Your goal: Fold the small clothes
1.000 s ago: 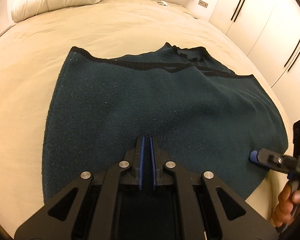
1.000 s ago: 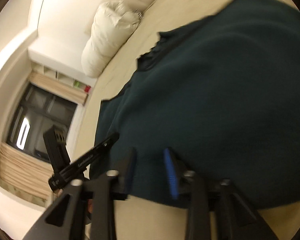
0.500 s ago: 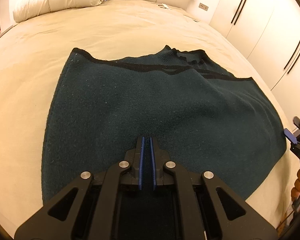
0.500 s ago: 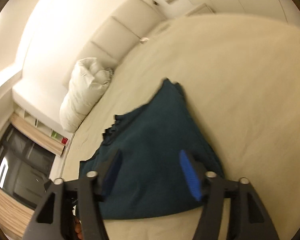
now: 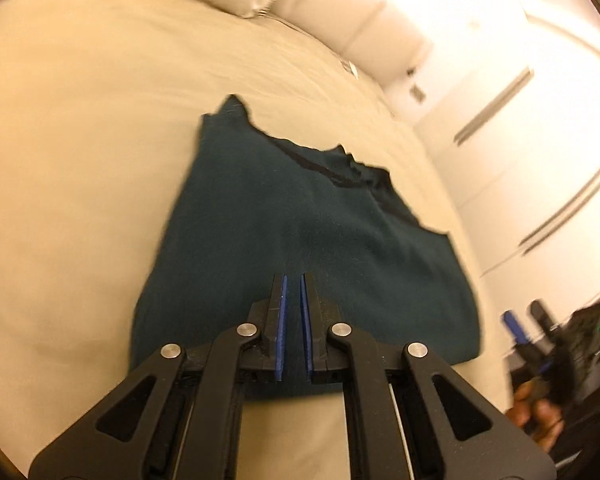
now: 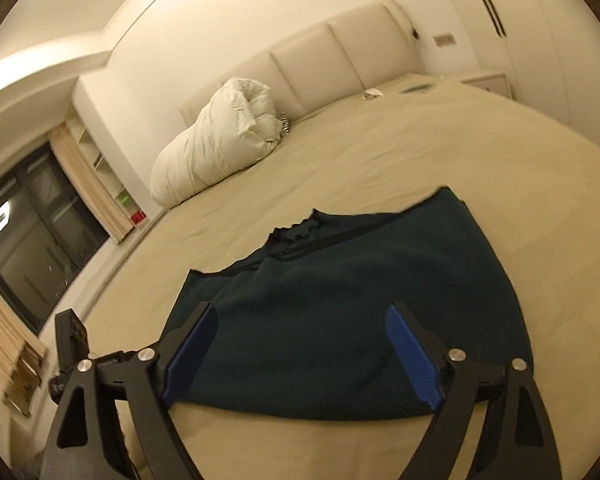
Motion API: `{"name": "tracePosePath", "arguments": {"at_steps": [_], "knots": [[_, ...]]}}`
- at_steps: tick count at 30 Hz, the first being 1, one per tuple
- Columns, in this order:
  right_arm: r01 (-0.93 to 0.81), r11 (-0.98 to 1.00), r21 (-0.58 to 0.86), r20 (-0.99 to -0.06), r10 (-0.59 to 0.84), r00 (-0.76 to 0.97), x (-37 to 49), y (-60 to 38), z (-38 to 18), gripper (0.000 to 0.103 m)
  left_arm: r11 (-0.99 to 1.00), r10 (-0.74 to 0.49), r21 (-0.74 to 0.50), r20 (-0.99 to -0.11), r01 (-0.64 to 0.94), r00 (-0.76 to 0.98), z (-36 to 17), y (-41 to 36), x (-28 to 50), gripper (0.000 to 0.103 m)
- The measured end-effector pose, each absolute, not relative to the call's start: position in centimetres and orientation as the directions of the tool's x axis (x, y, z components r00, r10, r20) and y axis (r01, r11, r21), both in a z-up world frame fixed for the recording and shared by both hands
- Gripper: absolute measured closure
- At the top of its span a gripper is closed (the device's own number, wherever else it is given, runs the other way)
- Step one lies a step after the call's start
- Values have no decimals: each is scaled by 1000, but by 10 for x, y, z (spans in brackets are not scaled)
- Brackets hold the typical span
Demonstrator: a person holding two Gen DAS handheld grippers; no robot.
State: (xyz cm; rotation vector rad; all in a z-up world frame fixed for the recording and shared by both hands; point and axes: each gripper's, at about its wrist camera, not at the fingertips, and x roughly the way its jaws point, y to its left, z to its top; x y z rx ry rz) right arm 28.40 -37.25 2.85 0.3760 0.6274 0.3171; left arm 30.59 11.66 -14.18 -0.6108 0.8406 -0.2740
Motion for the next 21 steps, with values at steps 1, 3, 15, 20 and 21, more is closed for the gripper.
{"name": "tracePosePath", "arguments": {"at_steps": [1,3,15,20,21], "knots": [[-199,888,415,-508,408,759,284,-364,31,15,781,-461,-624,-604,-26,650,-144,122,300,97],[-230,885,404,-513,428,744,287,-353,33,14,725,-486,-686,-575,-64,658,-149,134,285,96],[-261,787,559,-561,590,580,328,-307,9,11,478,-599,-864,-454,-160,660,-179,147,243,33],[-20,733,680,-644,610,463,354,-333,-56,18,407,-639,-886,-449,-221,624,-202,148,251,33],[21,687,726,-614,635,469,353,-346,-65,31,397,-642,-891,-441,-220,627,-204,149,252,33]]}}
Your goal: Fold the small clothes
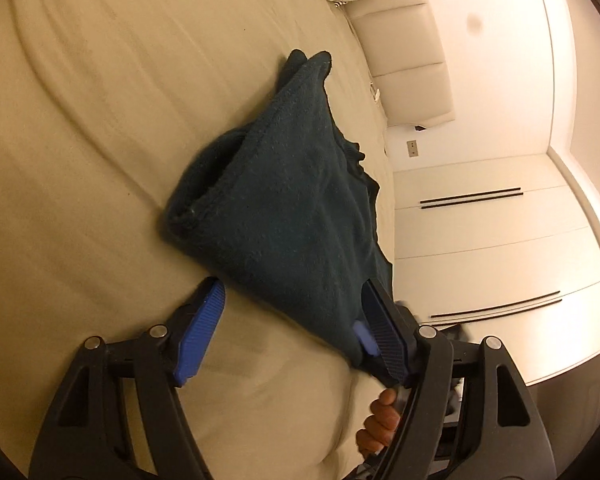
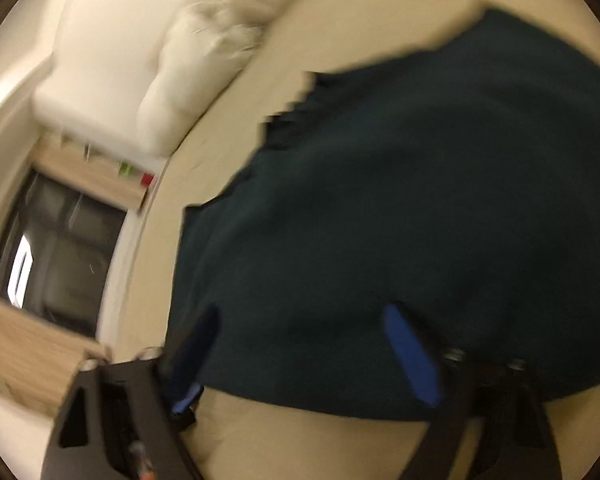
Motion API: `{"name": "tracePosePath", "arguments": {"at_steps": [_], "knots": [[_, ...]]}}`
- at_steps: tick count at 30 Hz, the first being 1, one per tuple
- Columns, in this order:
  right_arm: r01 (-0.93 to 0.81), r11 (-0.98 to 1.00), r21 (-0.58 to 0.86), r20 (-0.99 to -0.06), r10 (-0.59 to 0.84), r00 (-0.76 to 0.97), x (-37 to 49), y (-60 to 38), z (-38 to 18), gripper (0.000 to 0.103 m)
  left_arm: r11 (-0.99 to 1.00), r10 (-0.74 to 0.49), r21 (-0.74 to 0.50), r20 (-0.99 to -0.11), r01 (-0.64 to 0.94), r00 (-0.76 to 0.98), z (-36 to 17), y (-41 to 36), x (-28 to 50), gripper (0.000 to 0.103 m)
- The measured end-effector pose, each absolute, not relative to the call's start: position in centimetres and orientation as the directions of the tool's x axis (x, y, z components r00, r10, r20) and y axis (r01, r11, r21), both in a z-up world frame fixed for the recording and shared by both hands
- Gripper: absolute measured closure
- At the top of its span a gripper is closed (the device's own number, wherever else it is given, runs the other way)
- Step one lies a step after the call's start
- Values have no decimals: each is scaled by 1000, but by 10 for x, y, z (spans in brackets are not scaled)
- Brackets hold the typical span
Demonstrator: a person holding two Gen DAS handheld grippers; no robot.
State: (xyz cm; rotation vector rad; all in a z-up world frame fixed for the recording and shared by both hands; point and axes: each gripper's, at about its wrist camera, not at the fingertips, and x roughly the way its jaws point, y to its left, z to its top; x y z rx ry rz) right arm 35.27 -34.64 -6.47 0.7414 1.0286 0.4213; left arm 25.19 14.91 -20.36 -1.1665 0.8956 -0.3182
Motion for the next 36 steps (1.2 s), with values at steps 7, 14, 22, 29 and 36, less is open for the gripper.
{"name": "tracePosePath", "arguments": {"at_steps": [7,14,22,29,36], "knots": [[122,579,806,-515,586,625,297,-436,-51,24,333,-657,-913,-405,-236,637,-211,160,263,33],[276,457,845,-510,537,672,263,-484,-66,24,329,-618,-911,-407,-248,673,-213,162,253,33],[295,369,881,-464,553,692,289,-467,-80,34,303,-642,-921,-387,-245,662,-208,153,289,21],[314,345,884,-459,527,715,312,-475,-86,43,300,-645,-927,-370,-224,668,-225,160,302,69],[312,391,866,-490,540,684,319,-475,-93,89,310,-641,-913,-408,-266,650,-230,164,314,95]]}}
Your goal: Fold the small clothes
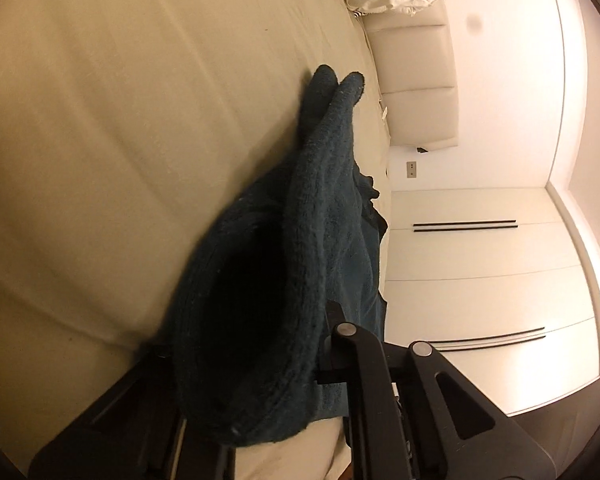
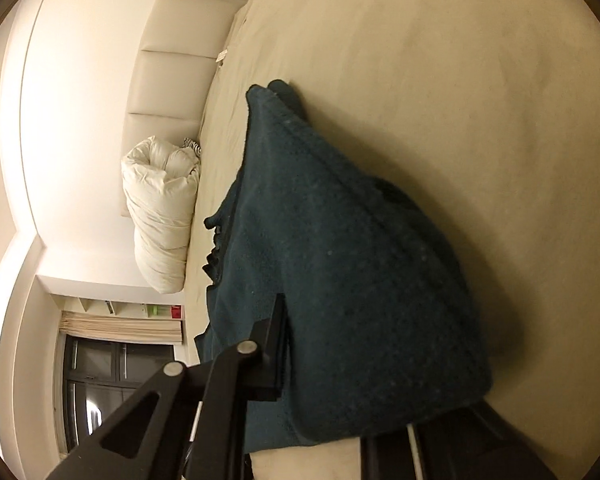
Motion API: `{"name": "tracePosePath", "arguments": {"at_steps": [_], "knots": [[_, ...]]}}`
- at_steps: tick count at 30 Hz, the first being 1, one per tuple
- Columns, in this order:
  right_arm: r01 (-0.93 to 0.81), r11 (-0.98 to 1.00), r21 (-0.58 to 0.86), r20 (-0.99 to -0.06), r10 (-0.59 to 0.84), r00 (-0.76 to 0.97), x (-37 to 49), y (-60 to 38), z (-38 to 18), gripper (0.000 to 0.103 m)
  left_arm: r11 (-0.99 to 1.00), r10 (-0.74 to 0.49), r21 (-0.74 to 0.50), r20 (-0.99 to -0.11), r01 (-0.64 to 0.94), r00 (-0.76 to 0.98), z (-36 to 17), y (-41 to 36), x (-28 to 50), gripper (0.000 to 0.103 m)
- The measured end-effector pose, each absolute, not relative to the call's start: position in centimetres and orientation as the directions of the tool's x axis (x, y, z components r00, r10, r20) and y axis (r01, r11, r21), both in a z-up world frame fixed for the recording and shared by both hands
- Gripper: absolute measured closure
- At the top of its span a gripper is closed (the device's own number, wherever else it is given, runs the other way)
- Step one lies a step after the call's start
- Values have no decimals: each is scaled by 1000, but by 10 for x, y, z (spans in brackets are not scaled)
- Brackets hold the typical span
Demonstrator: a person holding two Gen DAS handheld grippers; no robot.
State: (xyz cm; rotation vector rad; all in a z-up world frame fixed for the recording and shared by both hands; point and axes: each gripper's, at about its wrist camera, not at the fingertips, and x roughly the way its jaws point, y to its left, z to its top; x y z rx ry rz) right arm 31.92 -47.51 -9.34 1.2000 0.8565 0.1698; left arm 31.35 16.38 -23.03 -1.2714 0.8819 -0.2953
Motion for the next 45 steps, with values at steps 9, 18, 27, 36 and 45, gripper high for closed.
{"name": "tracePosePath", "arguments": {"at_steps": [9,18,27,36,45], "knots": [[254,531,808,-534,480,696,301,-477,-60,95,403,-614,-894,-423,-197,666,-189,169,300,97],[236,532,813,-523,490,697,261,-477,-52,95,425,-613,-880,-453,-213,647,-171,169,278,97],[318,520,793,-589,520,619,219,-476,-81,81,340,-647,-889,-458,-308,609,-203,191,269,95],[315,641,700,-621,329,711,175,-502,-21,65,494,-544,-821,-549,-288,635,-137,222,260,89],[-43,704,709,-582,618,529,321,-357,7,65,829,-496,-559,-724,14,480,-48,106,395,87]]}}
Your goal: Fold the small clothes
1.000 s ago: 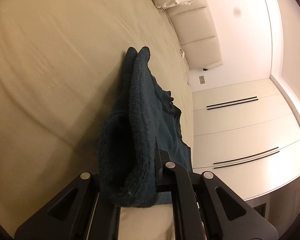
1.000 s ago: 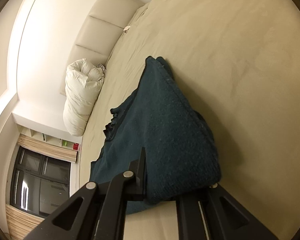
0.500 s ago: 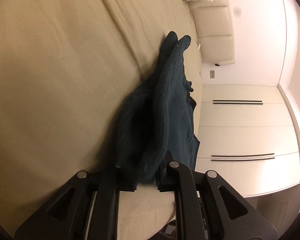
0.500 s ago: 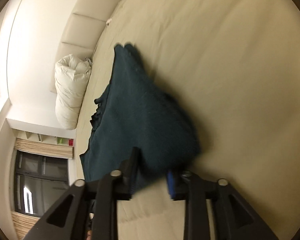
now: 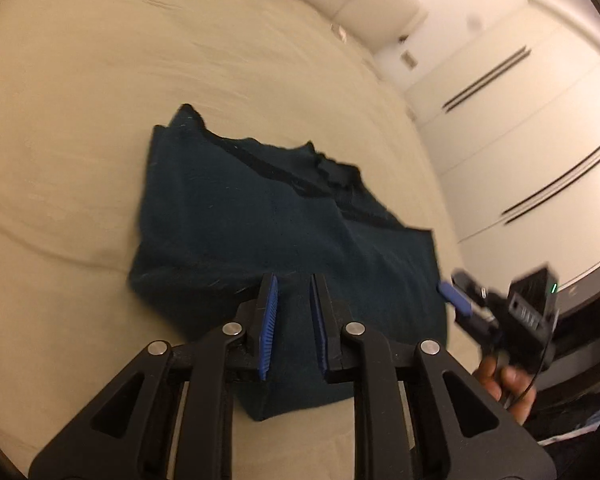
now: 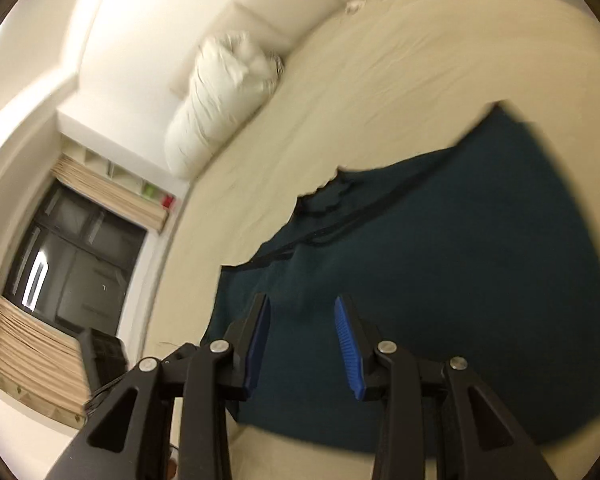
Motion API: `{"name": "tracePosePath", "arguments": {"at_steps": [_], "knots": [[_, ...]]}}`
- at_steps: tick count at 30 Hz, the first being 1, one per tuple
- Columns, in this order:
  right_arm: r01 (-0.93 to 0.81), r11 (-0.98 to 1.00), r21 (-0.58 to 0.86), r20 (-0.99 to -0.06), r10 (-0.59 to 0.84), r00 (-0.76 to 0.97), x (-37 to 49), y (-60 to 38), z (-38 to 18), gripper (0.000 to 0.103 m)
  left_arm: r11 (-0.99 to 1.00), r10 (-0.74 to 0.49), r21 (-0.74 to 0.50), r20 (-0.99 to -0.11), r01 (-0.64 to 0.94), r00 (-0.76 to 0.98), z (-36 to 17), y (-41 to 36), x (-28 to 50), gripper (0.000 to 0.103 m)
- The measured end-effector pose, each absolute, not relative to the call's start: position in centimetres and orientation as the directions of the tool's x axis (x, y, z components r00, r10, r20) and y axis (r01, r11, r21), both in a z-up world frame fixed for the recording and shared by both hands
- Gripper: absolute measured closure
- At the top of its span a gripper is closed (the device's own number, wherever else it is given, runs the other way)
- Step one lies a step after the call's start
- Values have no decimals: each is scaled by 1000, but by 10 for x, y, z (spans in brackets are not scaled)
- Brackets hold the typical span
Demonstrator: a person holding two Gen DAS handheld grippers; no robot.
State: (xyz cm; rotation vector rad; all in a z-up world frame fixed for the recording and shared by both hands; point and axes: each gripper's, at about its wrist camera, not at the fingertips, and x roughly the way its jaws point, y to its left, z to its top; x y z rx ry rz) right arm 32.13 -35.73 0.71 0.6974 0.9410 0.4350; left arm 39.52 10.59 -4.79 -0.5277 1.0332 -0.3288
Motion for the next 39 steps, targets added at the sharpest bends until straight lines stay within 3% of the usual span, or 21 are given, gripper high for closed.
{"name": "tracePosePath", "arguments": {"at_steps": [4,8,11,13,17,20,22,23,26,28,30,32,33,34,37,39], "knots": [[-48,681,731,-581,657,480,354,-331,-10,65,860,-437,-510,-711,24,550,-18,128,370,87],[-42,686,727,-594,659,462,357,-330,-30,62,839,-331,-528,-683,-127,651,-20,196,346,87],[-9,646,763,-576,686,445,360,-325,-44,62,839,-391,-542,-658,-44,644,-18,190,361,87],[-32,622,783,-549,713,436,364,-319,-46,60,817,-494,-573,-629,72,600,-23,158,396,87],[-2,626,780,-566,707,425,380,-325,-55,56,832,-510,-542,-665,118,545,-49,107,461,87],[27,635,772,-575,679,456,391,-347,-61,56,861,-443,-508,-737,14,511,-86,114,492,87],[69,620,781,-569,662,487,395,-374,-64,61,836,-448,-546,-737,-54,506,-112,137,488,88],[90,601,794,-555,658,509,396,-392,-66,65,799,-493,-599,-703,-54,512,-121,156,483,94],[171,574,801,-549,590,591,398,-446,-75,76,772,-522,-634,-667,-38,533,-127,179,479,95],[219,534,817,-537,565,627,393,-476,-83,100,752,-539,-659,-634,-22,555,-129,188,470,95],[250,521,816,-536,523,663,384,-500,-82,103,734,-545,-679,-607,-22,578,-133,192,466,95],[272,562,781,-570,465,678,375,-511,-71,101,708,-552,-705,-586,-37,594,-132,206,442,95],[274,574,772,-575,446,685,370,-513,-64,92,711,-539,-702,-589,-49,602,-131,210,438,95],[274,579,768,-574,432,696,362,-511,-54,76,719,-521,-692,-599,-66,607,-137,209,434,95],[140,598,789,-502,497,707,340,-474,-27,56,736,-474,-670,-612,-97,633,-124,206,414,95],[31,601,799,-465,584,665,324,-432,-17,52,752,-471,-657,-598,-59,649,-110,191,397,95]]}}
